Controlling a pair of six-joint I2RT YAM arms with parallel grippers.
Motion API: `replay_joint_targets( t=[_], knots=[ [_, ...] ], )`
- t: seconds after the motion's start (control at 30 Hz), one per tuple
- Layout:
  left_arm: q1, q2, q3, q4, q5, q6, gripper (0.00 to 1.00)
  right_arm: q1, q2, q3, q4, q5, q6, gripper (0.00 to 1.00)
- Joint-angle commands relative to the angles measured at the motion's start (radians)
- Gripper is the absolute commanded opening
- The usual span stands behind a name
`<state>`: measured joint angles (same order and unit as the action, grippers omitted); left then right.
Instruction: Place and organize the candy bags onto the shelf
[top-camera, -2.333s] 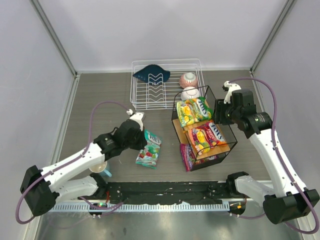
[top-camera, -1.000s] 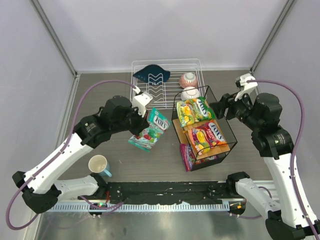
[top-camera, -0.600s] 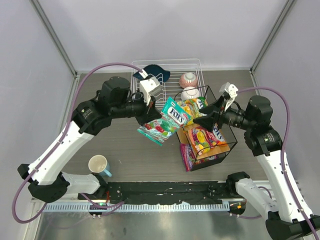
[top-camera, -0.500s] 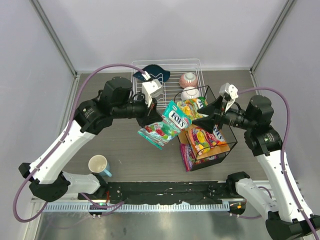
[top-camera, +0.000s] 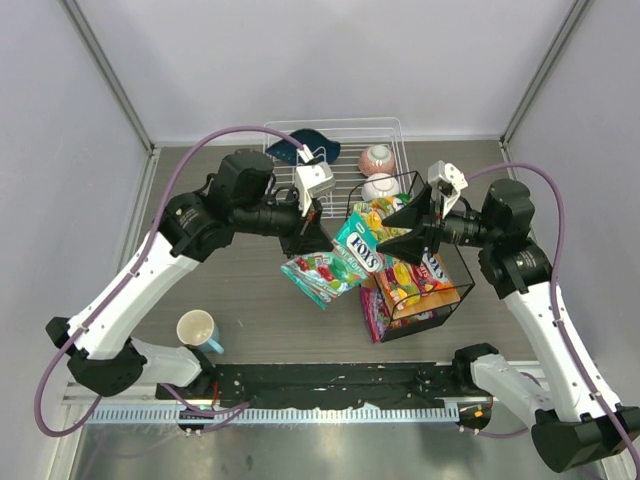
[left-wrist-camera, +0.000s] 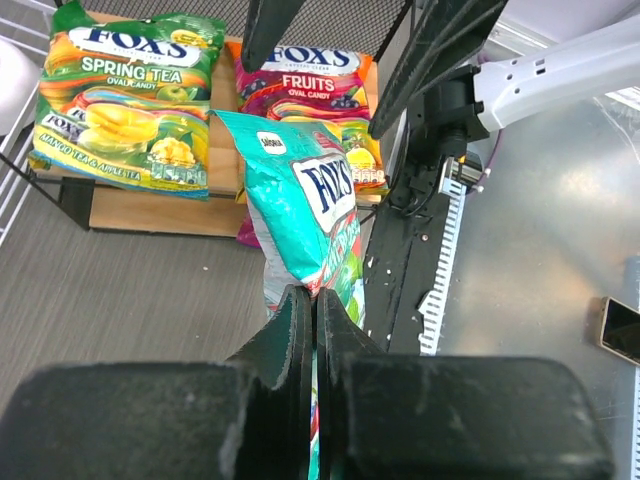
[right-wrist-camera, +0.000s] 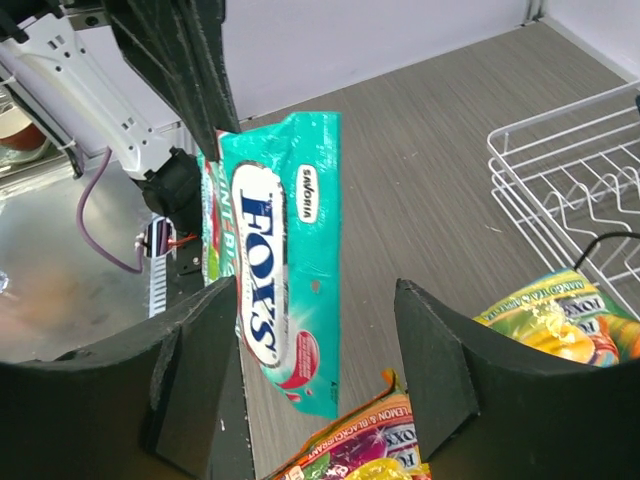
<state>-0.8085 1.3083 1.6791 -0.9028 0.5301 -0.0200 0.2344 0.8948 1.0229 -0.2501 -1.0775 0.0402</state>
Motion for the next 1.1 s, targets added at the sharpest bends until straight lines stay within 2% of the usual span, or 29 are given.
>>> replay_joint_targets(
  t=[0.0,0.37,0.47,0.53,0.57,0.6,0.73,0.83,0.9,0.93,1.0,1.03,1.07],
  knots=[
    [0.006,0.015,0.068,0.045,0.071,0.003,0.00,0.028,-0.002,0.032,0.066,-0.035,0.023,0.72],
    [0.008,0.092,0.197,0.030,0.113,0.011,0.00,0.078,0.046,0.042,0.035,0.013,0.013,0.73],
    [0.008,0.100,0.203,0.027,0.114,0.011,0.00,0.100,0.053,0.048,0.038,0.019,0.012,0.70],
    [0.006,0.101,0.202,0.030,0.117,0.011,0.00,0.108,0.069,0.052,0.031,0.019,0.015,0.60],
    [0.008,0.100,0.197,0.033,0.116,0.011,0.00,0.114,0.073,0.062,0.023,0.019,0.015,0.43],
    [0.006,0.101,0.195,0.033,0.114,0.012,0.00,0.115,0.079,0.066,0.017,0.021,0.013,0.37],
    [0.008,0.095,0.177,0.041,0.097,0.012,0.00,0.120,0.079,0.085,-0.024,0.039,0.001,0.20],
    [0.006,0.086,0.137,0.054,0.067,0.008,0.00,0.120,0.069,0.094,-0.041,0.057,-0.003,0.01],
    [0.006,0.072,0.114,0.076,0.036,0.002,0.00,0.120,0.062,0.094,-0.044,0.070,-0.005,0.01],
    [0.008,0.066,0.087,0.085,-0.002,-0.009,0.03,0.118,0.053,0.089,-0.038,0.080,0.003,0.01],
    [0.009,0.049,0.062,0.111,-0.042,-0.017,0.29,0.120,0.043,0.085,-0.029,0.105,0.006,0.01],
    [0.014,0.043,0.041,0.119,-0.065,-0.023,0.35,0.120,0.036,0.083,-0.023,0.108,0.010,0.01],
    [0.015,0.028,0.030,0.134,-0.077,-0.024,0.51,0.120,0.032,0.083,-0.017,0.110,0.015,0.01]
  ],
)
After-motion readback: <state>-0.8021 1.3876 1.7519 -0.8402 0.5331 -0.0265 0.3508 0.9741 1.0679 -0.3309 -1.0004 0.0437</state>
